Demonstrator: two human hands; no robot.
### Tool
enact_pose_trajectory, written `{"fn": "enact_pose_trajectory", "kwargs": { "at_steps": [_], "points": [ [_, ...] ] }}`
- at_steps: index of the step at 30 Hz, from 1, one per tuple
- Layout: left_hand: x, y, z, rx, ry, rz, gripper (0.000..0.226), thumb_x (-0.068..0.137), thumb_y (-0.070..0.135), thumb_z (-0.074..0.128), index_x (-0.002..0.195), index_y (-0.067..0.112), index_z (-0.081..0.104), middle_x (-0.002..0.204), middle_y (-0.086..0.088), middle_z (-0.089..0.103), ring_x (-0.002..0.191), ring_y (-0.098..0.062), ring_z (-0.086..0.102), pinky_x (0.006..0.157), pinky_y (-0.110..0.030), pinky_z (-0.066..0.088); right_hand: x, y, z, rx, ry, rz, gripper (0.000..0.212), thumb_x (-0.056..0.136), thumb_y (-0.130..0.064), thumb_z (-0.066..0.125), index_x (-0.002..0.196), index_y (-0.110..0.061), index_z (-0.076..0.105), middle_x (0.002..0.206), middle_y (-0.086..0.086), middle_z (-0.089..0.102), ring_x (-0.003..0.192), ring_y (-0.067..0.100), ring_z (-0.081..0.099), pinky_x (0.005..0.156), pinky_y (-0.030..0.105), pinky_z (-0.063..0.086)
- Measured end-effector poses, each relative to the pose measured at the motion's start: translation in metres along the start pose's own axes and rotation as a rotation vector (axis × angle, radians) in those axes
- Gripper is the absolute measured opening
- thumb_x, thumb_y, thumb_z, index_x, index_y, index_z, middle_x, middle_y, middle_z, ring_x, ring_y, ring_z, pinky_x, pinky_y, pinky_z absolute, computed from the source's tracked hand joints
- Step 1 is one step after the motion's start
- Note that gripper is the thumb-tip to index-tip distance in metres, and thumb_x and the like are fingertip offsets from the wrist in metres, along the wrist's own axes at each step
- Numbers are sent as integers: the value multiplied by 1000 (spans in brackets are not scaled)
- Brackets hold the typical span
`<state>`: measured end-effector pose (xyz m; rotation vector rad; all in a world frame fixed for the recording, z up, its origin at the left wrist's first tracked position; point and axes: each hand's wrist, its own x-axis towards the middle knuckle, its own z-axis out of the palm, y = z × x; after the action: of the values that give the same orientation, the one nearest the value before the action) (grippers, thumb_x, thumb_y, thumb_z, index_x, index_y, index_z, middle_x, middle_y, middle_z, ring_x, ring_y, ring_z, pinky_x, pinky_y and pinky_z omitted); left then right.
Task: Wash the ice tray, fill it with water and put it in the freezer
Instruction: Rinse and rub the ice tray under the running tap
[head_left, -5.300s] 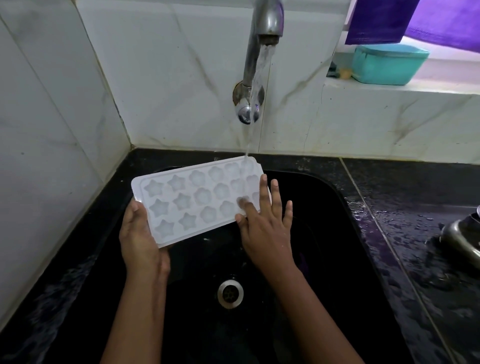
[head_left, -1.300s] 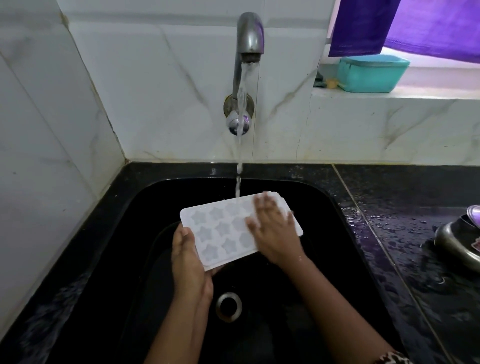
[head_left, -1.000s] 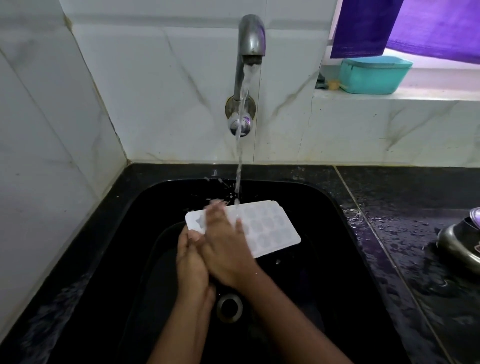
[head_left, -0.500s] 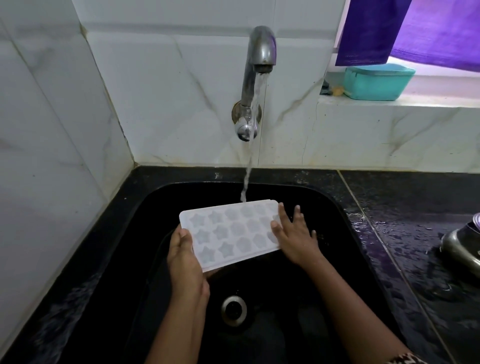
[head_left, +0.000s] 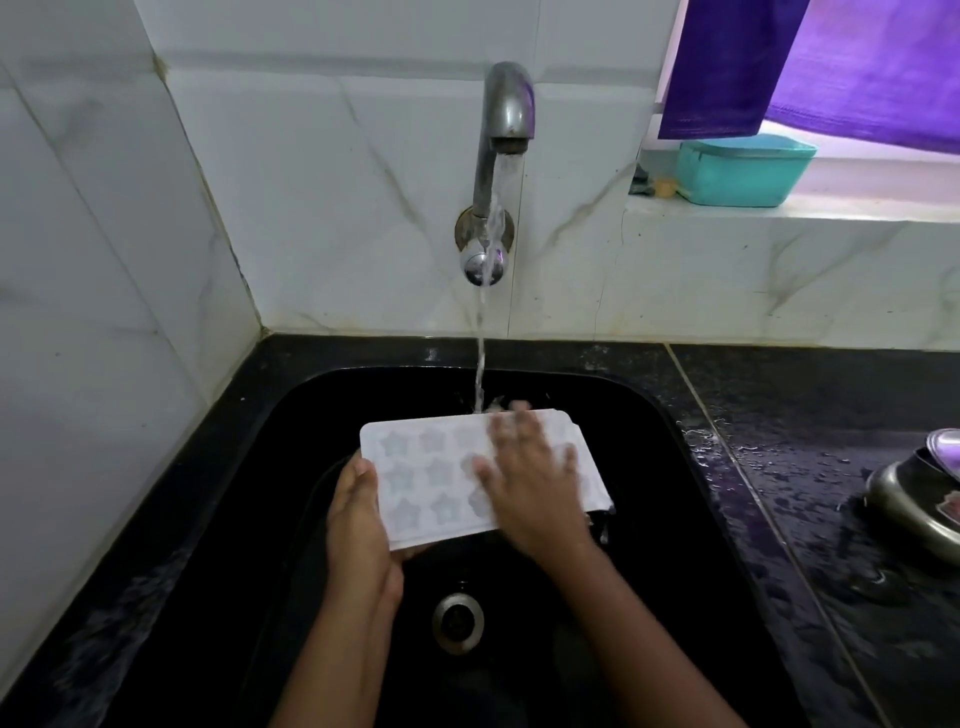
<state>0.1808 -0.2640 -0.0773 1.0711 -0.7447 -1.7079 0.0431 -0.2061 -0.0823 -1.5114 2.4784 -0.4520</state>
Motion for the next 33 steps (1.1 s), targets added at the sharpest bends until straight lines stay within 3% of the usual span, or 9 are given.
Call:
{"fn": "enact_pose_trajectory", "kwargs": {
  "at_steps": [4,7,11,14,17,20,23,28,33],
  "points": [
    [3,14,-12,35,31,-7,24,104,33,39,120,30,57,106,-2,69,92,-26,66,65,-41,53,5,48,-27,227,23,490,69,98,-52,31,152,-15,9,158,16,12,144,32,18,112,51,19],
    [5,17,-13,104,8,-58,23,104,32,37,117,30,57,103,-1,68,91,-25,65,64,-40,53,-2,46,-41,556,55,424,37,98,-26,46,131,-9,48,127,15,56,107,26,54,86,32,41],
    [5,5,-14,350,-45,-132,26,105,32,35,98,29,60,103,-5,68,87,-25,64,69,-39,51,-22,47,-49,852,332,382,18,96,-8,47,111,-17,52,100,3,60,80,12,55,63,27,43],
    [2,-12,-12,399,-119,-358,47,99,58,29,116,26,59,120,-6,64,113,-32,58,100,-55,38,-32,53,-44,925,512,316,21,91,-10,52,97,-31,55,99,2,62,88,21,60,76,41,53],
    [2,-23,-7,155,-194,-556,81,89,75,19,135,16,51,135,-17,53,131,-40,43,108,-56,26,-40,53,-41,986,632,242,30,84,-24,57,95,-51,60,122,-5,57,116,23,53,96,52,46],
    [1,-28,-4,3,-221,-622,82,90,70,31,138,6,46,136,-22,52,126,-38,49,99,-49,42,-46,55,-46,1021,731,181,44,88,-6,63,93,-50,65,138,-13,42,132,14,39,106,48,39],
    [0,-36,0,-96,-211,-616,51,96,42,49,125,0,54,124,-22,61,97,-30,66,71,-39,60,-51,55,-56,1044,749,118,55,89,-2,60,95,-56,66,140,-10,38,132,7,37,107,38,37],
    [-8,-45,13,-272,-191,-558,22,100,13,46,105,-4,60,94,-19,72,71,-24,73,55,-31,60,-50,50,-62,1197,762,111,48,92,3,53,111,-40,62,149,-9,37,124,-11,42,105,21,39],
    [-9,-54,19,-325,-214,-518,22,99,9,46,111,-2,61,96,-16,73,75,-22,74,59,-27,60,-51,43,-72,1744,685,269,48,90,11,45,110,-27,65,115,-10,68,103,12,67,80,27,57]
  ]
}}
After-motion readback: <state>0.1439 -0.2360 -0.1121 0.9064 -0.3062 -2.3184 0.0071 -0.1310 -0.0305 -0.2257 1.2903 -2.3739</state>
